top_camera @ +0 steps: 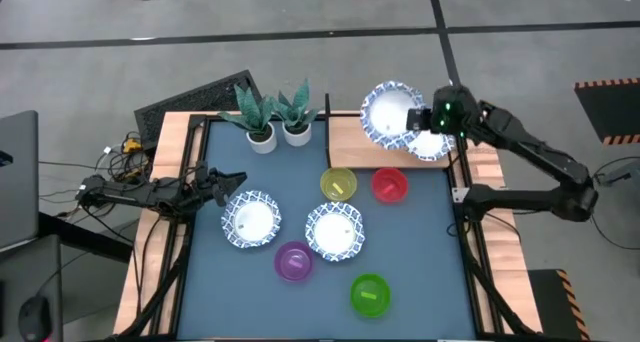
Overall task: Place and stack bowls onto a shelf
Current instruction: Stack the white patterned bowl on the white patterned bowl on the shelf
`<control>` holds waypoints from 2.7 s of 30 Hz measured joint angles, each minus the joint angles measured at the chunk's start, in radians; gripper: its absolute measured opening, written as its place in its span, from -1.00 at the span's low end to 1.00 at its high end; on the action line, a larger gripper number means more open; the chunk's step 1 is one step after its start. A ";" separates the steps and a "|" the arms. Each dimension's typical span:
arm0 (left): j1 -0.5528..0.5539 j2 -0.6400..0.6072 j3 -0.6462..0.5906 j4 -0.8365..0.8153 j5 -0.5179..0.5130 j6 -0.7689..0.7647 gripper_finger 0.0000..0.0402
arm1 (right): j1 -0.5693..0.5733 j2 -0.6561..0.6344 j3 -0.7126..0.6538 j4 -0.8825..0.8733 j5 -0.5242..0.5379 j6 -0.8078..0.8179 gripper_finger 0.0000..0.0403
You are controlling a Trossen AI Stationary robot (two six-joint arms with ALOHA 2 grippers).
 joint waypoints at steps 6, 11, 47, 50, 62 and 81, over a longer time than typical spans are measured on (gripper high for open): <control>0.000 0.000 0.000 0.000 -0.001 0.018 -0.51 | -0.150 0.091 0.097 -0.034 -0.002 -0.212 -0.90; 0.000 0.000 0.000 0.000 -0.026 0.025 -0.51 | -0.203 0.219 0.224 -0.082 -0.003 -0.462 -0.90; 0.000 0.000 0.000 0.000 -0.029 0.044 -0.51 | -0.195 0.859 0.751 -0.694 0.200 -2.230 -0.90; 0.000 0.000 0.000 0.000 -0.029 0.045 -0.51 | -0.216 0.864 0.750 -0.712 0.150 -2.233 -0.90; 0.000 0.000 0.000 0.000 -0.029 0.045 -0.51 | -0.249 0.864 0.750 -0.713 -0.047 -2.235 -0.90; 0.000 0.000 0.000 0.000 -0.029 0.045 -0.51 | -0.298 0.940 0.725 -0.752 -0.058 -2.209 -0.90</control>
